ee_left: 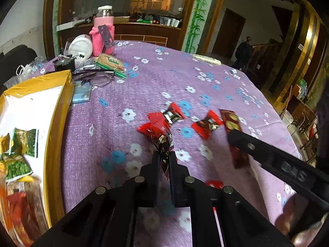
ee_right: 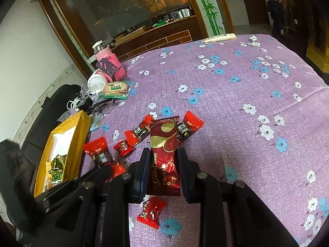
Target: Organize snacks
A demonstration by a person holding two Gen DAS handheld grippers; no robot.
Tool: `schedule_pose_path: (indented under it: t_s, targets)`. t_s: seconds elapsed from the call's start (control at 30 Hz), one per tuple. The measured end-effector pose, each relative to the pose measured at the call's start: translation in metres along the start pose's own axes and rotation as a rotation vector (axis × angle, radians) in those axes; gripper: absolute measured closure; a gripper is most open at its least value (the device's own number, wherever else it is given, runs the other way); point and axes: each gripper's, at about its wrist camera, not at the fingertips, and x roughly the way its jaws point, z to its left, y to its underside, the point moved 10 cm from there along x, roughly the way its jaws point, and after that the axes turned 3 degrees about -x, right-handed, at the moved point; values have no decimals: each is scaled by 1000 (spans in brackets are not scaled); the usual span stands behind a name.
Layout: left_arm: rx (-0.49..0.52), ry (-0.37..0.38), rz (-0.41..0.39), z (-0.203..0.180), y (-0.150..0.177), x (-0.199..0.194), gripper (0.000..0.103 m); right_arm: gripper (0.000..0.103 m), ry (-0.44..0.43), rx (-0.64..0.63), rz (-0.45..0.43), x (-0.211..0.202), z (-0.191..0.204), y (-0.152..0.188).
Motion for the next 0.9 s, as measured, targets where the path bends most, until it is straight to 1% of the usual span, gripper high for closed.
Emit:
schedule_pose_path:
  t_s: [0.23, 0.37, 0.5, 0.63, 0.9]
  targets:
    - [23, 4, -18, -11, 18, -27, 97, 78, -31, 3, -13, -6, 5, -2]
    - [20, -5, -48, -5, 16, -44, 97, 78, -48, -8, -8, -5, 11, 0]
    - [-5, 3, -72, 7, 9, -55, 96, 78, -63, -28, -17, -6, 18, 0]
    - [-34, 7, -97, 21, 3, -61, 96, 78, -120, -43, -8, -7, 31, 3]
    - [-101, 6, -118, 52, -1, -66, 96, 77, -249, -144, -3, -12, 75, 15]
